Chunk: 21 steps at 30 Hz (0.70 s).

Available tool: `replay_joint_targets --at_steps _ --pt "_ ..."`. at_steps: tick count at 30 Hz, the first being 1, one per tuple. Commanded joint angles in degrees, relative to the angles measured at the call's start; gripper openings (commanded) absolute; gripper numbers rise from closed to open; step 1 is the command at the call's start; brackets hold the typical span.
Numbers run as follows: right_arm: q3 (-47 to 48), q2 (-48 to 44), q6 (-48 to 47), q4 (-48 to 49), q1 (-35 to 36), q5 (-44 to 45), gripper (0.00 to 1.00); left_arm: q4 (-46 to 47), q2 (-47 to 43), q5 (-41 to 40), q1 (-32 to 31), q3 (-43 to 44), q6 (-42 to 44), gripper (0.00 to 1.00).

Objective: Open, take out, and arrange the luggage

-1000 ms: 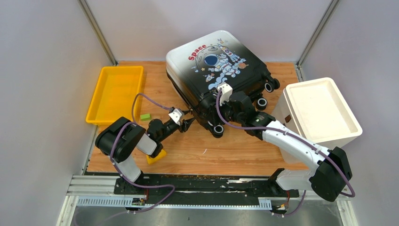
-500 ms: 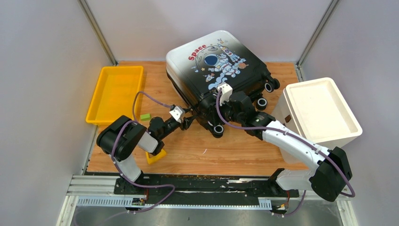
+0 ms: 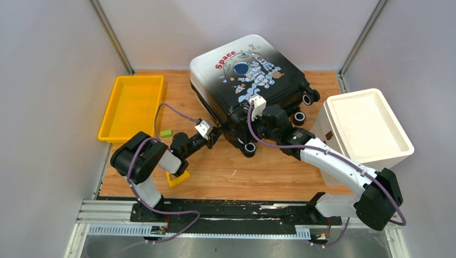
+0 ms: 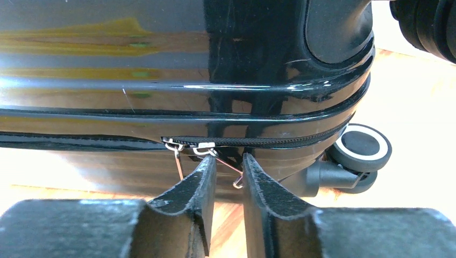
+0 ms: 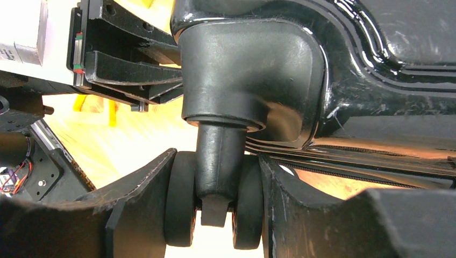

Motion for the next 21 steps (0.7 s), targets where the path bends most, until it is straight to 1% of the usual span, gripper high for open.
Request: replay_joint_targets --at_steps 1,2,3,8,11,13,17,21 --pt "0.6 -4.0 -0.5 4.5 0.5 -4.3 0.03 1.8 -1.2 -3.4 0.1 3.0 1.0 0.26" --pt "0.5 -3.9 -0.6 4.5 0.5 -4.3 0.04 1.8 -1.2 -3.7 0.1 3.2 1.0 0.24" --pt "0.6 -3.8 -0.7 4.5 0.5 -4.2 0.04 1.8 -1.1 -4.3 0.1 3.3 1.0 0.21" --pt "1.2 -3.1 -0.6 4.5 0.5 -4.4 0.03 2.6 -0.2 -5.2 0.1 4.1 0.6 0.1" --pt "1.7 -2.7 -0.3 4.4 0.5 -4.9 0.03 3.2 0.2 -5.3 0.1 4.3 0.4 0.0" --pt "1.7 -2.6 -0.1 4.5 0.5 -4.9 0.03 3.5 0.2 -5.3 0.1 4.1 0.5 0.0" --pt "2.2 -1.9 1.2 4.5 0.5 -3.5 0.01 4.0 0.0 -4.5 0.2 2.7 -4.3 0.0" --pt "3.1 -0.5 3.8 4.7 0.5 -4.1 0.0 5.6 0.3 -2.9 0.0 1.0 -7.2 0.0"
